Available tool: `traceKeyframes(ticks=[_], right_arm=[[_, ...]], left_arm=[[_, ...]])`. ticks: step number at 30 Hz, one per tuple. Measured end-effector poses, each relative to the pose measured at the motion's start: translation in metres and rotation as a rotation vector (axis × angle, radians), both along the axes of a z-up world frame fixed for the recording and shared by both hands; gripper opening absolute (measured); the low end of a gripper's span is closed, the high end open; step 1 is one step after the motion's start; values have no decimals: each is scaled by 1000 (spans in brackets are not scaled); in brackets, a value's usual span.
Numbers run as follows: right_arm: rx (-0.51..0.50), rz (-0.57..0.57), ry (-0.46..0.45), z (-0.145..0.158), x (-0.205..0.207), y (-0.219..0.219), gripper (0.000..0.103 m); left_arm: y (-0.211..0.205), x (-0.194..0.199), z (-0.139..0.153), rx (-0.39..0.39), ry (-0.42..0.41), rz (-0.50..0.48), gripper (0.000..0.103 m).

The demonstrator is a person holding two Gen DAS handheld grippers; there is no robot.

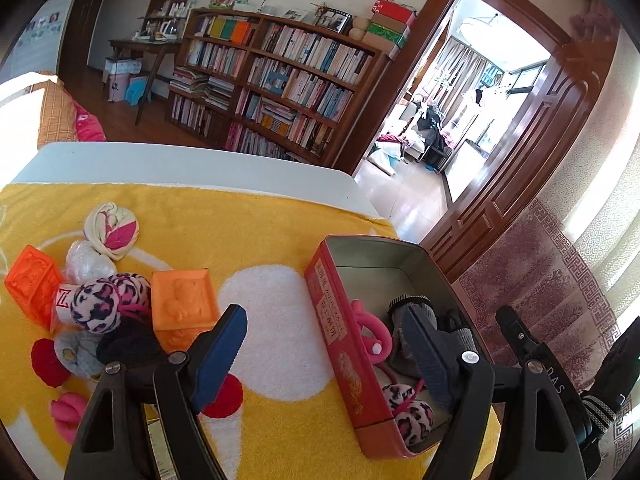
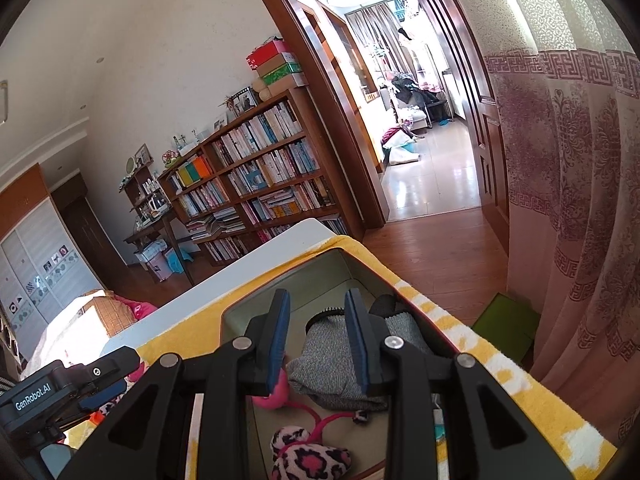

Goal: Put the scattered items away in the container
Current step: 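Move both grippers back over the remaining items on the blanket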

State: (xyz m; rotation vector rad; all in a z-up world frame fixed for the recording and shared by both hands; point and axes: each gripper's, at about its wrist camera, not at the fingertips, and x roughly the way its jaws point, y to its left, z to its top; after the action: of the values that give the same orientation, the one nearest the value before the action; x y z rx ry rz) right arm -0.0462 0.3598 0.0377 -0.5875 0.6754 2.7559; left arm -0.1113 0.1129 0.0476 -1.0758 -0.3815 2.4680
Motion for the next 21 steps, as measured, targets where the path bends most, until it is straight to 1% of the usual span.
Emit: traceKeyframes(ticks=[5, 9, 14, 17, 18, 19, 20, 21], right_arm=[[14, 15, 3, 0, 1, -7, 36], [37, 33, 6, 2, 1, -17, 39], [76, 85, 20, 3, 2, -34, 39], [103, 159, 36, 5, 1, -49, 39], [110, 192, 38, 5, 1, -55, 41], [120, 229, 39, 5, 0, -62, 43], [132, 268, 39, 4, 0, -70, 49], [144, 307, 39, 3, 0, -78, 51]], left_arm=[[-52, 12, -1, -15, 24, 110, 82], [-91, 17, -10, -21, 1, 180, 82], [-132, 23, -23, -25, -28, 256, 82], [-151, 27, -32, -23, -45, 284, 82], [-156, 28, -35, -22, -51, 293, 82], [-160, 29, -38, -22, -56, 301, 82], [-164, 31, -41, -21, -62, 308, 82], [-168, 32, -43, -21, -68, 313, 82]])
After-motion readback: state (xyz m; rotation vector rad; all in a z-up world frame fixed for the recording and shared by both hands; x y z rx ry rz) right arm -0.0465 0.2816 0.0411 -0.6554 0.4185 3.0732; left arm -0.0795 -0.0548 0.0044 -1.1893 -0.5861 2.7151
